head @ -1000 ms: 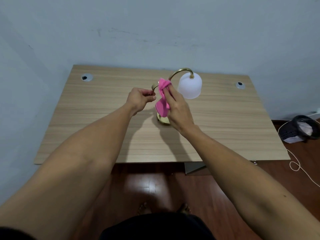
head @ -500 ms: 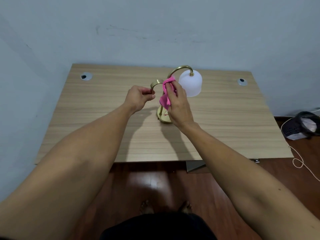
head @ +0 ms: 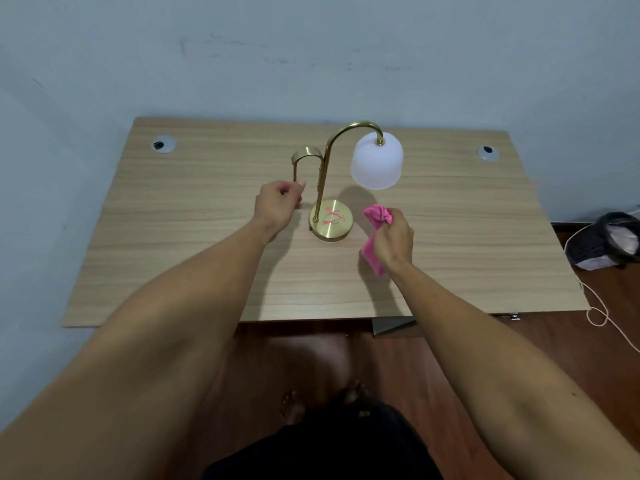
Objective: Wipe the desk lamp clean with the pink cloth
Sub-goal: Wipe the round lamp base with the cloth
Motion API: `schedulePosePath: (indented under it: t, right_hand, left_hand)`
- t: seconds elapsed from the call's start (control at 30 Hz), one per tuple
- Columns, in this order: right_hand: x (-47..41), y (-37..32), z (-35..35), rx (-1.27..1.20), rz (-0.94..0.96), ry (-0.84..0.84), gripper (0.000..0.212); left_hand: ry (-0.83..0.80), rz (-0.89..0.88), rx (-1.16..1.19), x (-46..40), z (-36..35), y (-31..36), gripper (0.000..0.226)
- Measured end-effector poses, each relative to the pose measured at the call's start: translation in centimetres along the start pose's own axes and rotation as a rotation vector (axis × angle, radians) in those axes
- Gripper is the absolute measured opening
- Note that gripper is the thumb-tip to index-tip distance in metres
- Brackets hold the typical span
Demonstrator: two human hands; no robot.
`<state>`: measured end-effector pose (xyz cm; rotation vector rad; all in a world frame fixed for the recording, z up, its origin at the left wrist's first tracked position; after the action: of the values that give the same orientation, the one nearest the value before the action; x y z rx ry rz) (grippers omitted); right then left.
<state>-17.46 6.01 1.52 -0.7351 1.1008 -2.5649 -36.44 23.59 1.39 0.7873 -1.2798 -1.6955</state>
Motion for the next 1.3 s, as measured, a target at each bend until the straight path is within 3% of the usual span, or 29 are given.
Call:
schedulePosePath:
  t: [0.2,0.33,0.4,0.5,0.6,0.73,0.8,0.97,1.13,1.3]
  right_hand:
    - [-4.0,-0.6,-1.8,0.022,-0.076,-0.029,0.046]
    - [-6.2,-1.5,-4.4,-0.064,-0.095,-0.093,0.032]
    - [-7.0,-1.8,-6.0,-0.092,-0.079,-0.140,0.027]
    - [-7.6,-1.9,-8.6,-0.135,-0.067,-0.319,0.030]
    - [-7.8,-1.6,-11.5,0.022,0.023,-0.496,0.040]
    - [-7.6,-0.4,-14.5,0.684,0.563,-0.399,0.063]
    - [-7.5,0.7,-15.0,0.877,0.672,-0.353,0.062]
    - [-6.8,2.8,-14.9,0.938,0.815,-0.237,0.069]
    - [-6.5,4.5,-13.3,0.950,0.888,-0.274,0.070]
    - [-7.9,3.3,-14.5,0.945,0.738,-0.295,0.074]
  left_hand:
    - [-0.014,0.013,0.017,-0.2,-4.0,-0.2,0.049]
    - [0.041,-0.037,-0.031,-1.1,-4.9,1.1,0.035]
    - [0.042,-0.054,-0.108,-1.7,-4.8,1.4,0.039]
    - [-0.008,-0.091,-0.184,-2.6,-4.3,1.1,0.051]
    - [-0.068,-0.121,-0.181,-3.3,-3.9,0.8,0.057]
    - [-0.125,-0.118,-0.226,-3.5,-3.6,1.2,0.053]
    - [-0.148,-0.112,-0.225,-3.4,-3.7,1.4,0.045]
    - [-0.152,-0.113,-0.192,-3.3,-3.8,1.7,0.036]
    - [-0.144,-0.116,-0.180,-3.3,-3.5,1.5,0.040]
    - [-0.142,-0.116,-0.204,-3.5,-3.3,1.2,0.043]
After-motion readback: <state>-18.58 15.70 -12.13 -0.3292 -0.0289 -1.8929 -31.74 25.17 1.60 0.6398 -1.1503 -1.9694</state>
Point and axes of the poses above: each hand's wrist, its own x-axis away from the middle knuckle, its own z-axis out of the back of the hand, y = z × x, the point moved 5 cm from there along -x, towards the middle knuckle, and after that the axes turned 15 degrees about -z, right-handed, at the moved point
